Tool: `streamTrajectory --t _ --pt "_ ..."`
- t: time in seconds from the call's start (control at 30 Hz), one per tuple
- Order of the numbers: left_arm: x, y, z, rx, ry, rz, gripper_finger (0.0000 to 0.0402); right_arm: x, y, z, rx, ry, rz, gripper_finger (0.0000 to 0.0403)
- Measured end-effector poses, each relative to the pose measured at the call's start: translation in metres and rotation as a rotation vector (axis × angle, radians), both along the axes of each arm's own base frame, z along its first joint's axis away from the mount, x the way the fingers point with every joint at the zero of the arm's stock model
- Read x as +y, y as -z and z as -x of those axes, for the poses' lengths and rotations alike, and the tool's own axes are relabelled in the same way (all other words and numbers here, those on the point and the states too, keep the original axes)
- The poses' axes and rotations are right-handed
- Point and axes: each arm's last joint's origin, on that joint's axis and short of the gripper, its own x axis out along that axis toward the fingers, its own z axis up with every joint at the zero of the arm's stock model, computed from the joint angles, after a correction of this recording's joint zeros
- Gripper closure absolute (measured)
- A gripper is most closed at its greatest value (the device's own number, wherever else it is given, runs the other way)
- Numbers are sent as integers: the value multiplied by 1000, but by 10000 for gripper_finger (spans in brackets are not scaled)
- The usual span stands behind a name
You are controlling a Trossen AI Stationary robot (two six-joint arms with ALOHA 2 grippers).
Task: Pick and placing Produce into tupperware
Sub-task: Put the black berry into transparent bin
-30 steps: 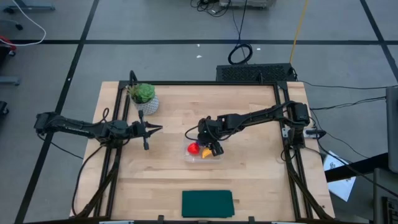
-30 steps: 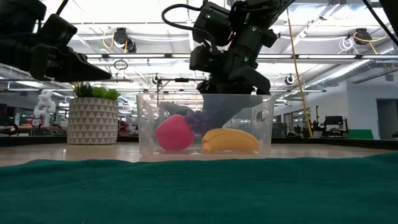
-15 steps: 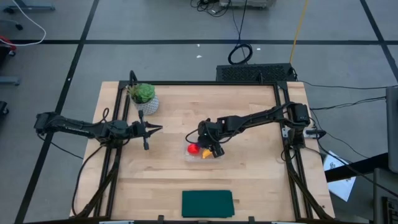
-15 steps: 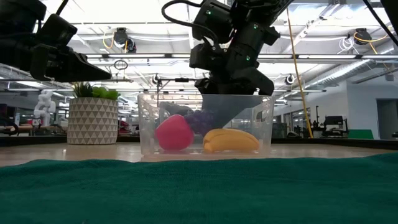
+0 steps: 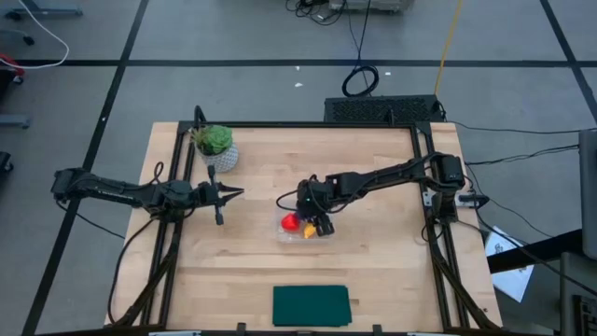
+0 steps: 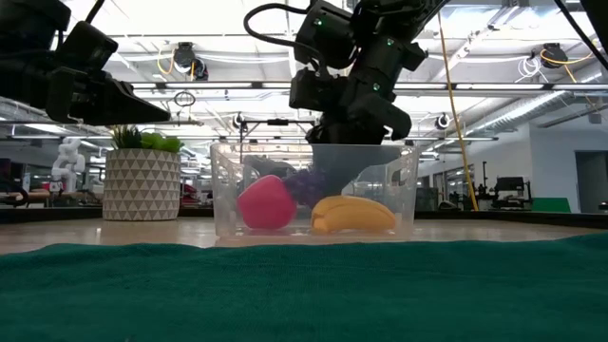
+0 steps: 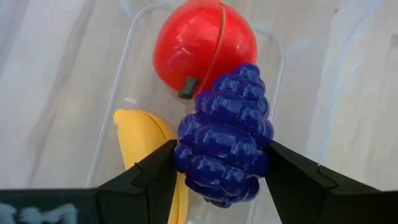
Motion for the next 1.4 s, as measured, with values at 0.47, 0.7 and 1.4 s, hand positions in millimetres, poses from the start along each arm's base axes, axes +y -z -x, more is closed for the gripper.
streamTrajectory --t 0.47,0.7,1.4 --pt "0 0 0 0 0 0 376 -7 8 -1 32 97 -6 198" --pt "0 0 0 0 0 -1 376 -8 22 -5 49 107 -7 198" --pt "0 0 0 3 1 -7 376 -10 25 -3 81 113 -12 135"
